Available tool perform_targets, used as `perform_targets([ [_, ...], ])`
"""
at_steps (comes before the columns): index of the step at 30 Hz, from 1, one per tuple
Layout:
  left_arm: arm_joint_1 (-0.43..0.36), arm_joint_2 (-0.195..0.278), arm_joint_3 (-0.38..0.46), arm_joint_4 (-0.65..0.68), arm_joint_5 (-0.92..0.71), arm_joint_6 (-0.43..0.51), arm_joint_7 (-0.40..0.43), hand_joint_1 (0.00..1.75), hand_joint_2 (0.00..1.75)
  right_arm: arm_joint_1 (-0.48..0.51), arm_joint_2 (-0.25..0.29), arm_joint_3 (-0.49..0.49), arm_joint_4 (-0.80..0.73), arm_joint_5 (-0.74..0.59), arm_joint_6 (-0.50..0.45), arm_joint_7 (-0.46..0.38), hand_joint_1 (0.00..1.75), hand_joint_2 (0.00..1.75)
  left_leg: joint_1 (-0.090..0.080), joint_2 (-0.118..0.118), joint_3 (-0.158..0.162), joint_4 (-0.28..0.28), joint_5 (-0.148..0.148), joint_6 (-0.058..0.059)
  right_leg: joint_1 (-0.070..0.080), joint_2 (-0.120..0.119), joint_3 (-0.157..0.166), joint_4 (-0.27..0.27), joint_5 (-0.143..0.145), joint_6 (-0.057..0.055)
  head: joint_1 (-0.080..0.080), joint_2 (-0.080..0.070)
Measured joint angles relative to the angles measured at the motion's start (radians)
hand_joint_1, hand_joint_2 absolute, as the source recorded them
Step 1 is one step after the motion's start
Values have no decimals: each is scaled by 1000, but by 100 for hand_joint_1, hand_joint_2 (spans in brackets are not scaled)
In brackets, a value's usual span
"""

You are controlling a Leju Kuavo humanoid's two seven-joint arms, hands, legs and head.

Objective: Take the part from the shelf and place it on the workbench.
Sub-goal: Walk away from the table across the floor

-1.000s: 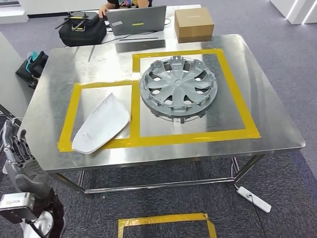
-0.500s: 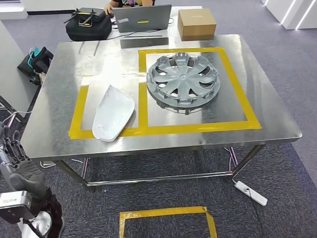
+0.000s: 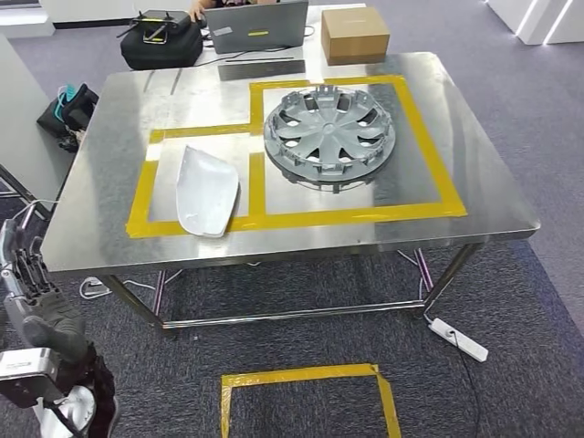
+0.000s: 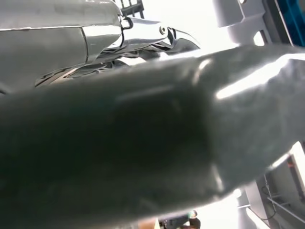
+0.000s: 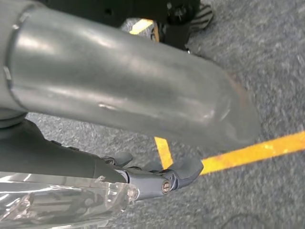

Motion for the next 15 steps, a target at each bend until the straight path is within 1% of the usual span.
perform_targets([
  [1, -3, 2, 3, 0, 1, 1, 1, 0, 0, -1, 1, 0, 0, -2, 0, -1, 0, 0, 2, 0, -14, 35, -36, -6, -2, -2, -10, -1, 9, -8, -2, 0],
  [2, -6, 4, 6, 0, 3, 2, 1, 0, 0, -2, 1, -1, 0, -4, 0, -2, 0, 0, 4, 0, -33, 89, -82, -12, -2, -3, -19, -1, 18, -14, -4, 0],
  [3, -10, 6, 9, 0, 6, 2, 1, 0, 0, -3, 1, -1, 0, -6, 0, -3, 0, 0, 7, 0, -52, 155, -127, -16, -1, -4, -31, -1, 27, -17, -6, 0],
  [4, -13, 7, 12, 0, 8, 2, 1, 0, 0, -3, 1, -2, 0, -7, 0, -4, 0, 0, 9, 0, -67, 215, -156, -19, -1, -5, -42, 0, 36, -17, -6, 0],
  [5, -14, 8, 16, 0, 10, 2, 2, 0, 0, -3, 2, -3, 0, -9, 0, -4, 0, 0, 11, 0, -71, 253, -165, -22, -1, -6, -54, 0, 45, -16, -6, 0],
  [6, -16, 9, 19, 0, 11, 2, 2, 0, 0, -2, 2, -4, 0, -9, 0, -3, 0, 0, 12, 0, -59, 258, -153, -23, -1, -7, -65, 1, 54, -14, -6, 0],
  [7, -17, 9, 21, 0, 11, 2, 2, 0, 0, -2, 3, -4, 0, -10, 0, -2, 0, 0, 14, 0, -31, 227, -126, -23, -1, -7, -76, 1, 63, -11, -6, 0],
  [8, -19, 10, 23, 0, 11, 2, 3, 0, 0, -2, 4, -5, 0, -10, 0, -2, 0, 0, 15, 0, 12, 168, -98, -22, -2, -7, -85, 1, 72, -8, -6, 0],
  [9, -22, 11, 23, 0, 12, 2, 3, 0, 0, -3, 5, -5, 0, -10, 0, -2, 0, 0, 15, 0, 62, 95, -77, -21, -1, -7, -93, 2, 80, -3, -6, 0],
  [10, -26, 12, 24, -1, 12, 2, 3, 0, 0, -3, 5, -5, 0, -10, 0, -1, 0, 0, 14, -1, 104, 27, -68, -17, 0, -7, -100, 2, 89, 2, -6, 0],
  [11, -28, 13, 24, -2, 11, 2, 3, 0, 0, -4, 5, -6, 0, -10, 0, -2, 0, 0, 13, -2, 131, -21, -68, -13, 1, -7, -107, 2, 100, 7, -6, 0],
  [12, -30, 13, 25, -3, 11, 3, 3, 0, 0, -4, 5, -6, 0, -10, 0, -2, 0, 0, 11, -3, 139, -45, -69, -8, 1, -8, -114, 0, 111, 12, -5, 0],
  [13, -30, 14, 26, -4, 11, 4, 3, 0, 0, -3, 5, -6, 0, -10, 0, -2, 0, 0, 9, -3, 132, -53, -66, 1, 0, -8, -119, -3, 123, 19, -5, 0],
  [14, -30, 14, 27, -4, 10, 5, 3, 0, 0, -1, 5, -6, 0, -10, 0, -2, 0, 0, 9, -2, 122, -54, -58, 9, -2, -7, -127, -4, 124, 24, -6, 0],
  [15, -30, 15, 28, -4, 9, 6, 3, 0, 0, 1, 5, -7, 0, -10, 0, -3, 0, 0, 10, -1, 112, -55, -48, 18, -3, -7, -136, 6, 109, 30, -5, 0],
])
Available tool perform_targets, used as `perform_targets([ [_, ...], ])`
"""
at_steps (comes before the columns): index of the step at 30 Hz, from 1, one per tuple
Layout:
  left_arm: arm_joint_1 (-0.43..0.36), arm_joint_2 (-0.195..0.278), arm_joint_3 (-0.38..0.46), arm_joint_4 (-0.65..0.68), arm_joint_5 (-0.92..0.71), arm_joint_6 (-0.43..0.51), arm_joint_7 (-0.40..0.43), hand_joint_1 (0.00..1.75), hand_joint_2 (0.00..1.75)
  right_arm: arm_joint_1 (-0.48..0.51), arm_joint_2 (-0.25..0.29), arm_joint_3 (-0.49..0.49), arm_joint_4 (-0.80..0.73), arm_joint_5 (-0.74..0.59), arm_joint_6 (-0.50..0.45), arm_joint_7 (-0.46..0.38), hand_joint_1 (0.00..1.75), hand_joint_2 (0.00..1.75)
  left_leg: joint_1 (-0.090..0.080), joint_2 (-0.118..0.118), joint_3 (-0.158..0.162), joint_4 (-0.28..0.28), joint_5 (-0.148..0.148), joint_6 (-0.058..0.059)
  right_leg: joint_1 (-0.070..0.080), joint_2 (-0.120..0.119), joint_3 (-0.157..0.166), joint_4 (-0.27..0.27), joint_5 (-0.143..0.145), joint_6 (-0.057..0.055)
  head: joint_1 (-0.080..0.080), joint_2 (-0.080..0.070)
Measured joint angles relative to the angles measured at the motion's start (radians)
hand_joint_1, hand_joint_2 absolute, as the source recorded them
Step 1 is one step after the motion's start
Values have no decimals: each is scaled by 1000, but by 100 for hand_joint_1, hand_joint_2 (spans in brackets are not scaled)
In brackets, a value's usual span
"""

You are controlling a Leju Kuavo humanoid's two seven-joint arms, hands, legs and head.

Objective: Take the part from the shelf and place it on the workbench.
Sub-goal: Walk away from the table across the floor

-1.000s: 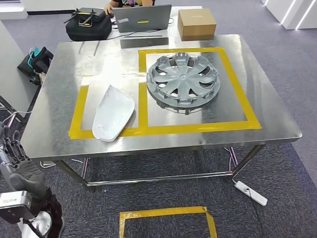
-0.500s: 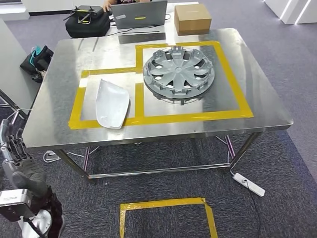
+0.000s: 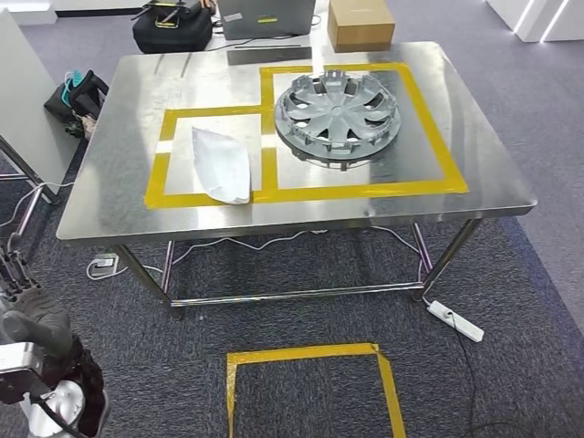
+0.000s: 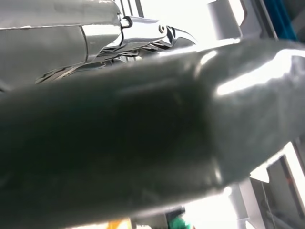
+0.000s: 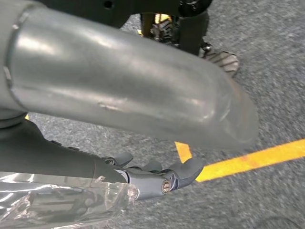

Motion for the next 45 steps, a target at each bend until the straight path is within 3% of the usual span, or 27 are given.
perform_targets([
  [2, 0, 0, 2, 0, -3, 1, 0, 0, 0, 3, 0, -1, 0, 0, 0, 0, 0, 0, 2, 3, -18, -3, 20, 14, 0, 1, -27, 79, -83, 8, 4, 0],
  [4, 1, 0, 3, 0, -8, 2, 0, 0, 0, 2, 1, -1, 0, 0, 0, 0, 0, 0, -1, 4, -39, -2, 39, 19, 0, 1, -54, 216, -173, 11, 7, 0],
  [5, 1, 0, 3, 0, -9, 3, 0, 0, 0, 1, 1, -1, 0, 0, 0, 1, 0, 0, -3, 5, -52, -1, 50, 19, 1, 1, -56, 267, -189, 11, 7, 0],
  [6, 1, 0, 3, 0, -10, 3, 0, 0, 0, 0, 1, -1, 0, 0, -1, 1, 0, 0, -4, 5, -65, -1, 60, 19, 2, 1, -44, 287, -182, 10, 7, 0],
  [7, 1, 0, 4, 0, -11, 3, 0, 0, 0, 0, 1, -1, 0, 0, -1, 1, 0, 0, -5, 5, -78, 0, 70, 18, 3, 1, -14, 269, -158, 8, 7, 0],
  [9, 2, 0, 4, -1, -11, 4, 0, 0, 0, -3, 1, -1, 0, 0, -2, 2, 0, 0, -6, 3, -102, 5, 88, 12, 4, 1, 90, 147, -122, 3, 7, 0],
  [11, 3, 0, 5, -2, -12, 4, 0, 0, 0, -8, 2, -1, 0, 0, -3, 2, 0, 0, -9, 3, -118, 12, 104, 3, 6, 3, 185, 11, -135, -3, 6, 0],
  [12, 3, 1, 5, -3, -12, 4, 0, 0, 0, -10, 2, -1, 0, 0, -4, 2, 0, 0, -10, 4, -123, 15, 112, -2, 8, 5, 204, -24, -146, -6, 6, 0],
  [14, 4, 1, 5, -4, -13, 5, 0, 0, 0, -9, 4, -1, 0, 0, -4, 3, 0, 0, -8, 4, -128, 17, 123, -12, 9, 4, 191, -29, -142, -19, 6, 0],
  [15, 6, 1, 5, -4, -13, 6, 0, 0, 0, -8, 6, -1, 0, 0, -4, 3, 0, 0, -7, 3, -135, 26, 108, -18, 8, 2, 182, -28, -134, -28, 4, 0],
  [17, 8, 1, 5, -4, -13, 7, 0, 0, 0, -7, 7, -1, 0, 0, -5, 4, 0, 0, -4, 3, -161, 96, 26, -30, 5, -2, 163, -28, -112, -45, 0, 0],
  [19, 10, 1, 5, -4, -13, 8, 0, 0, 0, -7, 7, -1, 0, 0, -6, 4, 0, 0, -1, 3, -194, 227, -72, -38, 7, -3, 136, -26, -88, -51, -3, 0],
  [20, 10, 2, 5, -4, -13, 8, 0, 0, 0, -6, 7, -1, 0, 0, -6, 4, 0, 0, 0, 3, -202, 282, -91, -40, 7, -4, 120, -24, -76, -51, -3, 0],
  [21, 11, 2, 5, -4, -13, 8, 0, 0, 0, -6, 7, -1, 0, 0, -6, 4, 0, 0, 1, 3, -198, 312, -86, -40, 8, -4, 103, -21, -65, -50, -3, 0],
  [23, 11, 2, 5, -5, -13, 8, 0, 0, 0, -6, 7, -1, 0, 0, -6, 4, 0, 0, 1, 3, -145, 276, -32, -37, 8, -4, 69, -16, -42, -46, -3, 0],
  [25, 10, 2, 5, -7, -14, 8, 0, 0, 0, -7, 8, -1, 0, 0, -6, 4, 0, 0, 0, 3, -38, 143, -6, -29, 9, -3, 45, -11, -22, -39, -4, 0],
  [26, 8, 2, 5, -10, -14, 8, 0, 0, 0, -7, 8, -1, 0, 0, -5, 4, 0, 0, 0, 3, 9, 73, -15, -24, 10, -3, 37, -9, -13, -35, -3, 0],
  [27, 7, 2, 5, -12, -15, 8, 0, 0, 0, -8, 8, -1, 0, 0, -5, 3, 0, 0, -2, 3, 39, 25, -25, -19, 11, -3, 30, -9, -2, -30, -2, 0],
  [29, 8, 3, 6, -15, -16, 8, -1, 0, 0, -7, 8, -1, 0, 0, -4, 3, 0, 0, -4, 3, 45, -9, -28, -5, 10, -3, 17, -11, 17, -18, -2, 0],
  [31, 12, 3, 6, -15, -17, 8, -1, 0, 0, -1, 7, -1, 0, 0, -4, 3, 0, 0, -3, 4, 30, -9, -12, 10, 7, -2, -1, 13, -4, -7, 0, 0],
  [35, 13, 4, 7, -15, -16, 8, -1, 0, 0, 3, 9, -1, 0, 1, -3, 3, 0, 0, -5, 5, -7, -7, 23, 23, 5, -1, -72, 250, -161, 7, 8, 0],
  [36, 14, 4, 7, -15, -16, 8, -1, 0, 0, 2, 9, -1, 0, 1, -3, 3, 0, 0, -5, 5, -18, -6, 31, 23, 5, -1, -67, 276, -175, 8, 8, 0],
  [37, 14, 4, 7, -15, -16, 8, -1, 0, 0, 2, 9, -1, 0, 1, -4, 3, 0, 0, -6, 5, -27, -5, 39, 22, 5, -1, -41, 260, -172, 8, 8, 0],
  [40, 16, 4, 8, -16, -17, 10, -2, 0, 0, -2, 8, -1, 0, 1, -5, 2, 0, 0, -7, 4, -48, 2, 54, 12, 6, -1, 109, 66, -124, 0, 9, 0],
  [41, 16, 4, 9, -17, -18, 11, -2, 0, 0, -5, 8, -1, 0, 1, -5, 1, 0, 0, -9, 4, -56, 7, 59, 8, 7, 0, 145, 16, -117, -6, 9, 0],
  [42, 15, 4, 9, -18, -19, 12, -3, 0, 0, -7, 9, -1, 0, 1, -5, 0, 0, 0, -11, 5, -62, 13, 63, 3, 8, 1, 159, -10, -116, -11, 9, 0],
  [45, 17, 5, 9, -19, -22, 14, -5, 0, 0, -2, 8, -1, 0, 1, -6, -2, 0, 0, -10, 8, -75, 22, 69, -11, 8, 5, 148, -12, -110, -27, 10, 0],
])
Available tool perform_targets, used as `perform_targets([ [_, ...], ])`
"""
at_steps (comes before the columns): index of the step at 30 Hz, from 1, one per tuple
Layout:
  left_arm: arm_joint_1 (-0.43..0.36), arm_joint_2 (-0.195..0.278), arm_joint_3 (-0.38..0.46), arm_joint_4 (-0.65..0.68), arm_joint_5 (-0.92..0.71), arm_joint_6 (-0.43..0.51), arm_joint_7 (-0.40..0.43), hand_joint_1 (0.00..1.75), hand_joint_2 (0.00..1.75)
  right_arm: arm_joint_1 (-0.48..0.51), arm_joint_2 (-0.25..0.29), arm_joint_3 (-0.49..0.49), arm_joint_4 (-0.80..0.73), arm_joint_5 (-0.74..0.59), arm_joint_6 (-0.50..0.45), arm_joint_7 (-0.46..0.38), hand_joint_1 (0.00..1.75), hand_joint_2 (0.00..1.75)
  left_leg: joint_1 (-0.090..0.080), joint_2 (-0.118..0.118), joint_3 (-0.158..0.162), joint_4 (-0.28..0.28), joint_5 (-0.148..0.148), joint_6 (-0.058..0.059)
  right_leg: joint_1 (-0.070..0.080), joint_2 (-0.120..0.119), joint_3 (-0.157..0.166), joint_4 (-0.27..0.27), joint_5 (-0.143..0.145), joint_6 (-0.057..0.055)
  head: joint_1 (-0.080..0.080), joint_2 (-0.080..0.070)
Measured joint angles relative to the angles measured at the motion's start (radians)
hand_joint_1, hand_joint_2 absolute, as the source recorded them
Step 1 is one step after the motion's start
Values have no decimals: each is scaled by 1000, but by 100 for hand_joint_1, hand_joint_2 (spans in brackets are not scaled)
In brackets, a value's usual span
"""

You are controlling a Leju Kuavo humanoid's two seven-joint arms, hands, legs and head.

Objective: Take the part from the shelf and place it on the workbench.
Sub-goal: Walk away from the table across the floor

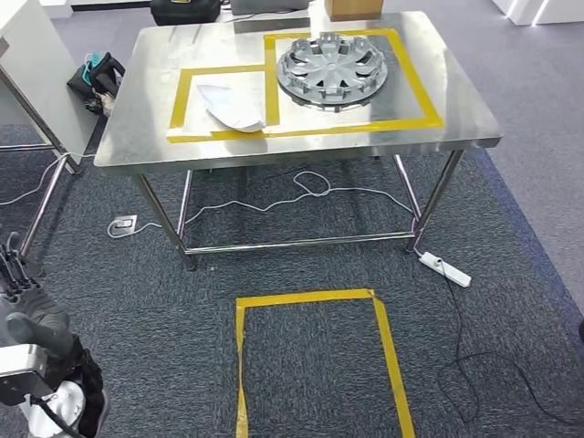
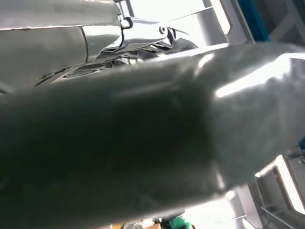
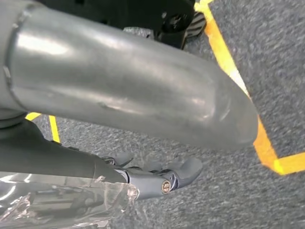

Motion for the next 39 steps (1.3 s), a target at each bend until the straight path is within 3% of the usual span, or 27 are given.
perform_targets([
  [2, 1, 0, 0, -2, -1, 2, -1, 0, 0, 3, 0, 0, 0, 0, 0, -1, 0, 0, 2, -1, -20, 42, -36, -12, -3, 4, -5, -2, 10, -14, -3, 0],
  [5, 3, 0, 0, -5, -1, 3, -1, 0, 0, 1, 0, 0, 0, 0, 2, -2, 0, 0, 7, -3, -99, 226, -138, -24, -3, 15, -23, -1, 27, -25, -7, 0],
  [6, 5, 0, 0, -5, -1, 3, -1, 0, 0, 2, 0, 0, 0, 0, 2, -3, 0, 0, 8, -3, -117, 272, -153, -26, -3, 20, -29, -1, 31, -25, -7, 0],
  [7, 7, 0, 0, -5, -1, 3, -1, 0, 0, 3, 0, 0, 0, 0, 2, -3, 0, 0, 10, -3, -119, 283, -147, -26, -3, 27, -35, 0, 36, -24, -7, 0],
  [9, 8, 0, 0, -5, -2, 4, -1, 0, 0, 4, 0, 0, 0, 0, 4, -3, 0, 0, 12, -11, -70, 202, -92, -21, -3, 45, -43, 0, 44, -19, -7, 0],
  [10, 8, 0, 0, -5, -3, 4, -2, 0, 0, 4, 0, 0, 0, 0, 5, -3, 0, 0, 13, -29, -32, 134, -62, -17, -3, 54, -46, 0, 48, -14, -7, 0],
  [12, 9, 0, 0, -7, -6, 4, -2, 0, 0, 2, 0, 0, 0, 1, 7, -3, 0, 0, 16, -61, 22, 29, -36, -9, -1, 71, -58, 6, 54, -5, -7, 0],
  [13, 10, 0, 0, -8, -7, 5, -3, 0, 0, 2, 0, 0, 0, 1, 8, -4, 0, 0, 17, -70, 30, 10, -37, -6, -1, 79, -66, 8, 58, 1, -7, 0],
  [15, 12, -1, 0, -10, -9, 5, -4, 0, 0, 6, 0, 0, 0, 2, 10, -4, 0, 0, 16, -56, 26, 5, -35, 5, -3, 91, -81, 10, 64, 12, -7, 0],
  [16, 12, -1, 0, -11, -10, 5, -4, 0, 0, 9, -1, 0, 0, 2, 10, -4, 0, 0, 17, -46, 24, 3, -32, 11, -3, 83, -89, 18, 58, 17, -5, 0],
  [18, 14, -3, -1, -12, -11, 6, -4, 0, 0, 11, -2, 0, 0, 3, 11, -3, 0, 0, 19, -24, 21, -1, -26, 23, -1, 46, -126, 89, 9, 26, 1, 0],
  [20, 17, -5, -1, -13, -12, 7, -4, 0, 0, 9, -1, 0, 0, 3, 12, -3, 0, 0, 17, 0, 15, 0, -23, 28, -2, 12, -185, 226, -67, 35, 6, 0],
  [21, 18, -5, -1, -13, -12, 7, -4, 0, 0, 8, -1, 0, 0, 3, 13, -3, 0, 0, 16, 12, 12, 0, -21, 29, -3, 6, -205, 279, -88, 37, 5, 0],
  [22, 19, -5, -1, -13, -12, 7, -4, 0, 0, 9, -1, 0, 0, 3, 13, -3, 0, 0, 16, 23, 10, 1, -20, 28, -3, 3, -206, 300, -92, 39, 6, 0],
  [23, 19, -5, -1, -13, -12, 7, -4, 0, 0, 10, -1, 0, 0, 3, 13, -3, 0, 0, 15, 34, 9, 1, -19, 28, -4, -1, -186, 277, -77, 40, 6, 0],
  [25, 19, -5, 0, -13, -12, 7, -4, 0, 0, 10, -2, 0, 0, 4, 13, -3, 0, 0, 14, 52, 10, 3, -18, 23, -4, -28, -97, 141, -23, 38, 6, 0],
  [27, 20, -5, 0, -14, -13, 8, -4, 0, 0, 7, -2, 0, 0, 5, 13, -3, 0, 0, 9, 68, 10, 7, -18, 14, -2, -57, -30, 30, 9, 27, 3, 0],
  [28, 20, -5, 0, -15, -13, 8, -4, 0, 0, 6, -2, 0, 0, 5, 13, -3, 0, 0, 6, 75, 10, 8, -17, 9, 0, -61, -23, 12, 13, 20, 2, 0],
  [30, 21, -6, -1, -16, -14, 8, -5, 0, 0, 7, -3, 1, 0, 5, 13, -3, 0, 0, 7, 87, 10, 8, -16, -2, 1, -43, -30, 13, 17, 5, -1, 0],
  [32, 23, -6, -2, -18, -17, 8, -7, 0, 0, 9, -3, 0, 0, 6, 13, -2, 0, 0, 11, 66, 0, 34, -41, -16, -1, -25, -33, 11, 25, -9, -3, 0],
  [34, 33, -7, -3, -22, -22, 10, -10, 0, 0, 9, -3, 0, -1, 9, 10, 1, 0, 0, 14, 25, -41, 134, -106, -25, -5, -7, -38, 10, 33, -21, -5, 0],
  [36, 47, -8, -5, -24, -28, 14, -14, 0, 0, 10, -3, 0, -1, 11, 4, 6, 0, 0, 15, 9, -99, 265, -163, -27, -5, 14, -45, 10, 38, -25, -6, 0],
  [37, 54, -10, -7, -25, -30, 15, -15, 0, 0, 13, -3, 0, -1, 12, 2, 9, 0, 0, 16, 7, -114, 298, -166, -27, -6, 26, -46, 10, 40, -25, -6, 0],
  [38, 59, -12, -8, -27, -31, 17, -16, 0, 0, 16, -3, 0, -1, 13, 0, 10, 0, 0, 17, 6, -113, 293, -149, -26, -6, 39, -47, 10, 41, -24, -6, 0],
  [39, 63, -13, -10, -30, -32, 18, -17, 0, 0, 18, -3, 0, -2, 13, 0, 11, 0, 0, 18, 1, -93, 249, -115, -23, -7, 51, -47, 11, 42, -22, -7, 0],
])
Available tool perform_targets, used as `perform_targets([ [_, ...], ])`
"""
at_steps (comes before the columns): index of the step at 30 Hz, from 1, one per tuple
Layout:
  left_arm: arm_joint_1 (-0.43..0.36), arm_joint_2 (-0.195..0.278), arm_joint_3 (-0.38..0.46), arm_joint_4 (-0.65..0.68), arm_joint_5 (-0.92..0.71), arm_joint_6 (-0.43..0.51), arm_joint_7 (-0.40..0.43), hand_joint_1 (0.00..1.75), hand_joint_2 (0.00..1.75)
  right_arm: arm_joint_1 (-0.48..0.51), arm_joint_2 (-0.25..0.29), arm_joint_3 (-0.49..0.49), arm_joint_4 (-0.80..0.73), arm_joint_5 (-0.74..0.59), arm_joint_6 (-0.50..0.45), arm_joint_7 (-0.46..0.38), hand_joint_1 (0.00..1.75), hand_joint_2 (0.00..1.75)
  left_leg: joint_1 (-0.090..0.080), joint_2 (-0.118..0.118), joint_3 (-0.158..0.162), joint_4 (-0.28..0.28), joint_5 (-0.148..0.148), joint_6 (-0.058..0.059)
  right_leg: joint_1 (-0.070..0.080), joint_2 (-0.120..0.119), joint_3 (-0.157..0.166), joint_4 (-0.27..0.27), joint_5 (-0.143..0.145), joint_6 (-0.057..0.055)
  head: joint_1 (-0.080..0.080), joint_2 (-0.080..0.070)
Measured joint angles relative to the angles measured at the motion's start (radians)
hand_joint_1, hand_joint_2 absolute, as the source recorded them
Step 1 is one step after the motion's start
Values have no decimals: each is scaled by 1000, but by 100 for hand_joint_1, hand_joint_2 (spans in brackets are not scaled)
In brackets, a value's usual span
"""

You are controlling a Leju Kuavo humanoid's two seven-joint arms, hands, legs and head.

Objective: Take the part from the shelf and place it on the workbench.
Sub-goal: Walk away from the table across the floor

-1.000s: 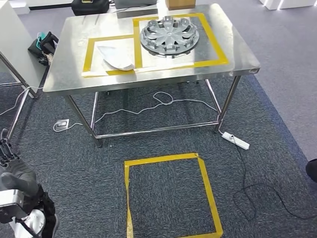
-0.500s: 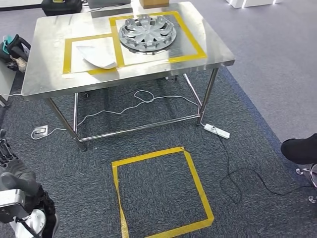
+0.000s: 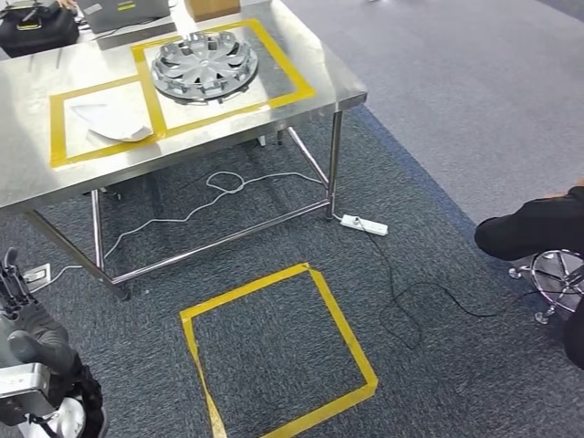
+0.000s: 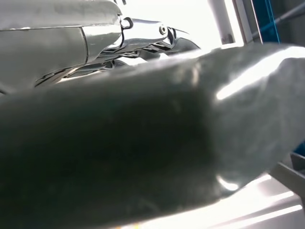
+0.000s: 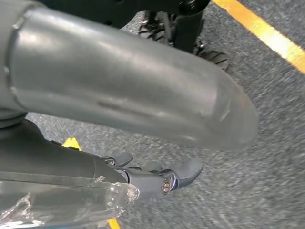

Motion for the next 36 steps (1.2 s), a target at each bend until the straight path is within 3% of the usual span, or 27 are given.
perform_targets([
  [2, 4, -2, -2, -6, 0, 1, -1, 0, 0, 1, 0, 0, 0, 1, 0, 1, 0, 0, 4, -35, 62, -137, 70, 6, 0, 23, -2, 2, 2, 7, 0, 0],
  [3, 5, -2, -3, -10, -1, 2, -2, 0, 0, 0, 0, 0, 0, 1, 0, 0, 0, 0, 6, -52, 85, -190, 87, 9, 1, 33, -6, 4, 3, 13, 0, 0],
  [5, 7, -4, -5, -14, -1, 3, -3, 0, 0, 0, 0, 0, 0, 1, 0, 0, 0, 0, 4, -67, 100, -233, 90, 15, -1, 51, -16, 6, 6, 27, 1, 0],
  [6, 8, -6, -6, -15, -2, 3, -3, 0, 0, 2, 0, 0, 0, 2, -1, 1, 0, 0, 4, -58, 100, -235, 90, 19, -3, 57, -22, 4, 9, 34, 1, 0],
  [8, 9, -10, -8, -18, -5, 3, -5, 0, 0, 7, 0, 0, -1, 6, -3, 2, 0, 0, 5, -40, 101, -242, 97, 33, -5, 35, -36, 19, -2, 45, 3, 0],
  [10, 13, -13, -10, -21, -8, 4, -6, 0, 0, 7, 0, 0, -1, 9, -7, 5, 0, 0, 6, -17, 101, -246, 101, 42, -3, -16, -76, 106, -55, 51, 9, 0],
  [12, 20, -15, -10, -22, -10, 4, -7, 0, 0, 4, 0, 0, -1, 11, -9, 9, 0, 0, 5, 8, 99, -246, 102, 45, -4, -42, -135, 239, -119, 57, 12, 0],
  [13, 22, -17, -11, -23, -11, 5, -7, 0, 0, 4, 0, 0, -2, 12, -11, 12, 0, 0, 4, 20, 98, -246, 102, 44, -5, -47, -151, 280, -131, 59, 12, 0],
  [14, 24, -18, -11, -23, -11, 6, -8, 0, 0, 5, 0, 0, -2, 12, -13, 15, 0, 0, 5, 32, 98, -246, 103, 43, -7, -50, -147, 282, -124, 62, 12, 0],
  [15, 25, -19, -11, -23, -11, 6, -8, 0, 0, 7, 0, 0, -3, 13, -14, 18, 0, 0, 6, 43, 98, -245, 103, 41, -8, -55, -122, 244, -101, 64, 12, 0],
  [17, 26, -19, -11, -23, -11, 6, -8, 0, 0, 7, 1, 0, -4, 14, -15, 20, 0, 0, 7, 60, 99, -241, 101, 29, -10, -86, -41, 106, -47, 70, 14, 0],
  [19, 27, -19, -11, -26, -11, 6, -9, 0, 0, 3, 4, 1, -5, 15, -15, 20, 0, 0, 2, 74, 99, -236, 98, 15, -11, -105, 4, 25, -25, 61, 11, 0],
  [22, 27, -19, -12, -29, -12, 6, -11, 0, 0, 3, 6, 1, -5, 15, -14, 21, 0, 0, 3, 89, 102, -236, 99, 0, -9, -83, -2, 23, -22, 33, 5, 0],
  [24, 27, -19, -12, -30, -12, 6, -11, 0, 0, 5, 6, 0, -6, 15, -14, 22, 0, 0, 8, 63, 87, -199, 66, -7, -9, -64, -8, 24, -16, 19, 3, 0],
  [26, 29, -19, -12, -30, -12, 7, -11, 0, 0, 3, 6, 0, -6, 15, -11, 19, 0, 0, 9, 22, 35, -84, -5, -10, -7, -44, -16, 23, -10, 8, 0, 0],
  [27, 30, -19, -12, -31, -11, 6, -11, 0, 0, 2, 6, 0, -6, 15, -9, 17, 0, 0, 8, 12, 4, -16, -36, -8, -5, -33, -20, 23, -7, 4, -1, 0],
  [28, 32, -19, -12, -31, -11, 3, -11, 0, 0, 2, 6, 1, -6, 15, -7, 15, 0, 0, 7, 8, -19, 32, -51, -5, -3, -22, -23, 23, -6, 2, -1, 0],
  [29, 32, -19, -11, -31, -11, -1, -9, 0, 0, 3, 6, 1, -6, 14, -6, 13, 0, 0, 5, 6, -27, 49, -47, -1, 0, -10, -25, 23, -4, 0, -1, 0],
  [30, 33, -19, -11, -31, -12, -8, -4, 0, 0, 5, 6, 1, -6, 14, -5, 13, 0, 0, 2, 2, -16, 28, -24, 6, 3, 2, -26, 23, -3, 0, -1, 0],
  [33, 31, -17, -11, -28, -13, -55, 43, 0, 0, 5, 8, 0, -6, 10, -3, 13, 0, 0, -8, -46, 74, -154, 66, 36, 7, 38, -29, 25, 3, 5, 0, 0],
  [35, 22, -11, -11, -3, -8, -148, 137, 0, 0, 4, 10, 0, -7, 7, 2, 16, 0, 0, -12, -67, 103, -218, 77, 41, 6, 55, -37, 26, 7, 14, 0, 0],
  [36, 13, -5, -12, 29, -10, -210, 198, 0, 0, 5, 10, -1, -8, 6, 6, 18, 0, 0, -12, -62, 105, -226, 77, 40, 5, 63, -42, 25, 10, 20, -1, 0],
])
